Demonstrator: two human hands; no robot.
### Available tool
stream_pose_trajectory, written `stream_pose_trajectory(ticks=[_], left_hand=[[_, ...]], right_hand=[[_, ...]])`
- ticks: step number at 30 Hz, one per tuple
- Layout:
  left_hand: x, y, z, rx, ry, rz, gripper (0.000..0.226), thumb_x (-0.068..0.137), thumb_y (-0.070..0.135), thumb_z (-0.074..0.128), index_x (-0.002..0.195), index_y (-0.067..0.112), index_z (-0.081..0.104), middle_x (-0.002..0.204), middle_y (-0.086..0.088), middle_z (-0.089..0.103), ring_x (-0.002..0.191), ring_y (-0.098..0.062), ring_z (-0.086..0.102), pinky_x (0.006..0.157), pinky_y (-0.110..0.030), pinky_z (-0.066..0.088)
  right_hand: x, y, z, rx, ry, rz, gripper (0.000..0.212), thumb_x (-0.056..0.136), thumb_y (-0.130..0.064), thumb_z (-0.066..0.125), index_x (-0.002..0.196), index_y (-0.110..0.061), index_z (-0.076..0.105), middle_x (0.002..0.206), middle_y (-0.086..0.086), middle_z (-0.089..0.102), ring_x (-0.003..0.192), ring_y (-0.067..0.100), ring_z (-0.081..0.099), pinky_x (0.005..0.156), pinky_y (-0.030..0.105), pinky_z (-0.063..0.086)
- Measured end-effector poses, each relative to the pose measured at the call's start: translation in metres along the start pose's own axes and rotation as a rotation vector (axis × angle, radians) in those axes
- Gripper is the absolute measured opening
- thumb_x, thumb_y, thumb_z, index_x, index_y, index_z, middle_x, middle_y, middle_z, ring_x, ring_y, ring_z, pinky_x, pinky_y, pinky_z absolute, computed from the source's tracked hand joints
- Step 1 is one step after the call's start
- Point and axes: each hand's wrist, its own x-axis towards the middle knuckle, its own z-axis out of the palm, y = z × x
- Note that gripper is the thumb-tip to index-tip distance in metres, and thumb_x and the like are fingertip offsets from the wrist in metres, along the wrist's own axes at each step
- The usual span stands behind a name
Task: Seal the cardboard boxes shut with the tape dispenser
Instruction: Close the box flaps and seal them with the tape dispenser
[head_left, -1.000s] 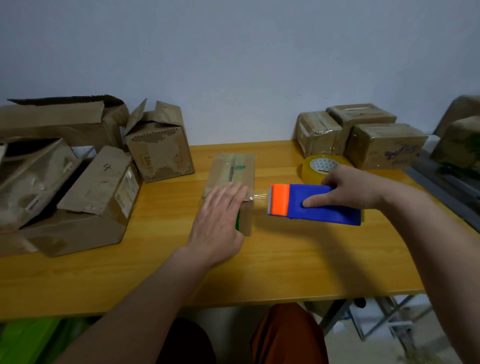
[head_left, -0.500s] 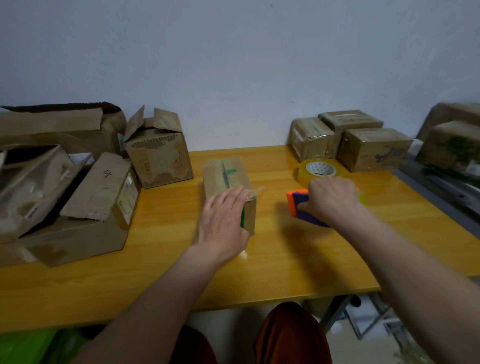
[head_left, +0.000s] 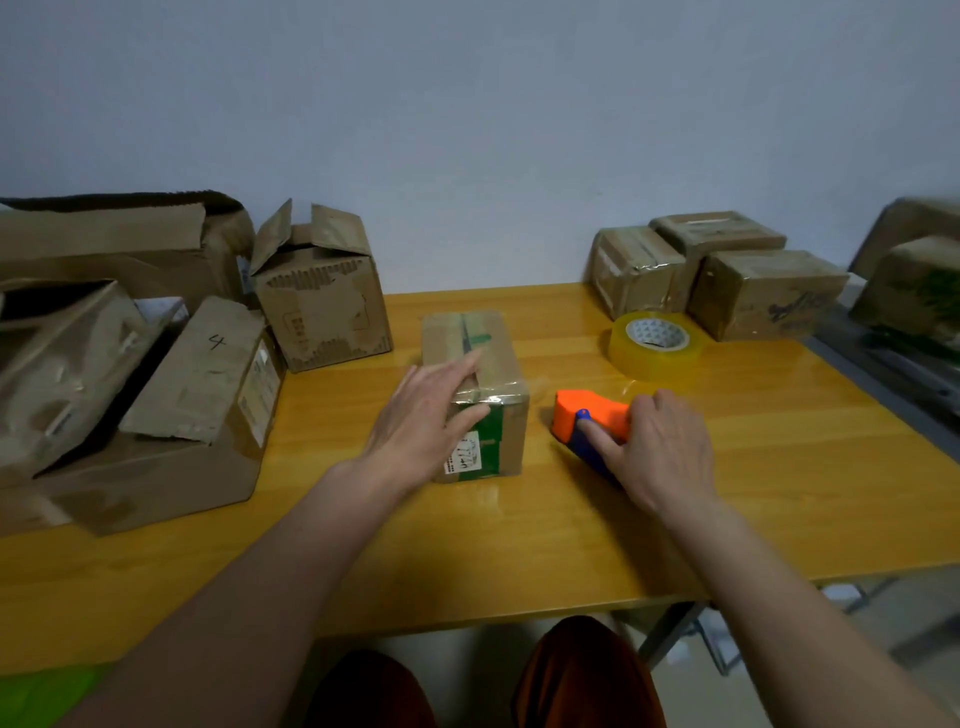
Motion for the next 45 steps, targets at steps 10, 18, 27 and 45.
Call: stream_pose_trajectory(ticks=[10,18,27,45], left_hand=[[-0.003,-0.003,0.012,-0.149,0.194,0.078,0.06,0.08,0.027,0.074,0.136,0.025,0.052,0.137,0.009,0.053,0.123,-0.006,0.039,0.104,-0.024,0.033],[-0.005,-0.026,0.008,-0.229,0.143,0.125,0.064,0.071,0.02,0.083,0.129,0.025,0.056,0.136,0.014,0.045,0.128,0.0,0.032,0.112,-0.035,0.033],[-0.004,-0.04,0.01,0.103,0.049,0.124,0.097,0.065,0.044,0.084,0.145,0.041,0.027,0.157,0.013,0.018,0.143,-0.004,0.005,0.11,-0.038,0.021],[0.016,-0.053,-0.033,0.476,-0.273,-0.016,0.119,0.05,0.089,0.058,0.142,0.058,-0.012,0.16,0.014,-0.015,0.147,-0.025,-0.013,0.112,-0.061,0.014]], right_hand=[[-0.007,-0.099,0.006,1.012,0.001,-0.177,0.037,0.1,-0.003,0.039,0.134,-0.007,0.052,0.143,0.003,0.047,0.139,0.013,0.033,0.115,0.023,0.022],[0.037,-0.113,0.023,1.424,-0.116,0.178,0.032,0.104,-0.018,0.036,0.127,-0.014,0.057,0.135,0.002,0.056,0.124,0.011,0.051,0.105,0.029,0.043],[0.041,-0.111,0.049,1.53,-0.065,0.063,0.054,0.097,-0.043,0.025,0.105,-0.012,0.068,0.135,-0.003,0.056,0.126,0.013,0.051,0.105,0.038,0.042],[0.035,-0.153,0.005,1.218,-0.013,0.25,0.058,0.103,-0.033,0.031,0.153,-0.019,0.005,0.161,-0.004,-0.004,0.147,0.009,-0.005,0.121,0.034,0.002]])
